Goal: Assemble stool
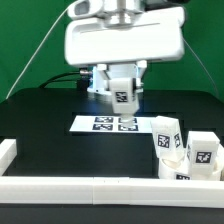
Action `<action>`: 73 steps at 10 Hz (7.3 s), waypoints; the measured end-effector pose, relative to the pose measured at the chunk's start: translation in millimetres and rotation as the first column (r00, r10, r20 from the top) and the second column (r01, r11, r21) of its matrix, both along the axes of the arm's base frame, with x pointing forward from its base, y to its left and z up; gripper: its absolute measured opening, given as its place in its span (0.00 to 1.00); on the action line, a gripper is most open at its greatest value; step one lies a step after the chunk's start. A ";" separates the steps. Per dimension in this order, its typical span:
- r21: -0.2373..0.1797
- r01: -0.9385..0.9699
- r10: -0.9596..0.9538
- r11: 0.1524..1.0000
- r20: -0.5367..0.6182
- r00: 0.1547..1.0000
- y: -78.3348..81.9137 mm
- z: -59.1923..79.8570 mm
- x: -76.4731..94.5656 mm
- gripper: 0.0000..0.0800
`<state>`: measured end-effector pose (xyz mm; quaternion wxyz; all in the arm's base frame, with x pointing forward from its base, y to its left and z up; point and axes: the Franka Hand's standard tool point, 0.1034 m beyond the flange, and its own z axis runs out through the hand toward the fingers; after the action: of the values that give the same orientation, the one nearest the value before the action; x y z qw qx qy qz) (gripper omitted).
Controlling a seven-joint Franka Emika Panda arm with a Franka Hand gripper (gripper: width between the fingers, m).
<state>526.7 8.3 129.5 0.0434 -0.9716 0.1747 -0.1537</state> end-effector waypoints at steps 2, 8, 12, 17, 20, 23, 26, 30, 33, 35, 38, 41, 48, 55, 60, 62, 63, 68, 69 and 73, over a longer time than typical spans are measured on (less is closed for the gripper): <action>0.027 0.000 0.000 1.000 -0.003 1.000 43.7 -0.1 -1.0 0.42; 0.017 -0.039 0.039 0.999 0.009 0.999 84.7 -13.5 5.9 0.42; 0.016 -0.096 0.096 0.995 -0.002 0.995 104.9 -9.1 30.6 0.42; -0.078 -0.316 0.316 0.945 -0.019 0.949 114.8 -14.2 52.5 0.42; -0.097 -0.297 0.303 0.950 0.054 0.951 113.5 -13.5 55.7 0.42; -0.140 -0.336 0.350 0.931 0.088 0.933 108.3 -19.9 54.8 0.42; -0.149 -0.345 0.358 0.927 0.078 0.930 102.8 -26.2 54.8 0.42; -0.149 -0.348 0.362 0.926 0.079 0.929 105.6 -26.6 57.9 0.42; -0.151 -0.351 0.364 0.924 0.067 0.929 105.5 -37.4 56.8 0.42; -0.152 -0.352 0.364 0.924 0.061 0.929 105.2 -40.7 55.3 0.42; -0.155 -0.355 0.367 0.922 0.059 0.928 105.8 -48.6 53.0 0.42; -0.181 -0.348 0.371 0.920 0.119 0.921 105.4 -49.2 57.5 0.42; -0.203 -0.340 0.373 0.919 0.160 0.914 100.9 -49.1 59.3 0.70; -0.185 -0.360 0.386 0.914 0.133 0.913 98.2 -13.0 63.0 0.81; -0.097 -0.288 0.291 0.953 0.014 0.957 94.6 -26.9 52.5 0.81; -0.040 -0.275 0.269 0.961 -0.109 0.957 97.6 -25.9 56.4 0.81; -0.015 -0.279 0.272 0.960 -0.179 0.946 97.2 -27.9 50.4 0.81; 0.008 -0.212 0.204 0.977 -0.295 0.933 94.9 -37.6 61.4 0.81; 0.007 -0.213 0.206 0.977 -0.294 0.933 96.0 -39.6 61.2 0.81; 0.004 -0.218 0.210 0.976 -0.291 0.933 98.7 -44.2 58.1 0.50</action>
Offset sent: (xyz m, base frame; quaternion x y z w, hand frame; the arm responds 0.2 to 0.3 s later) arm 0.0102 0.0385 -0.0157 0.0472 0.0772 0.0874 0.9921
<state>584.8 107.0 85.3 0.0201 -0.9973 0.0701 -0.0066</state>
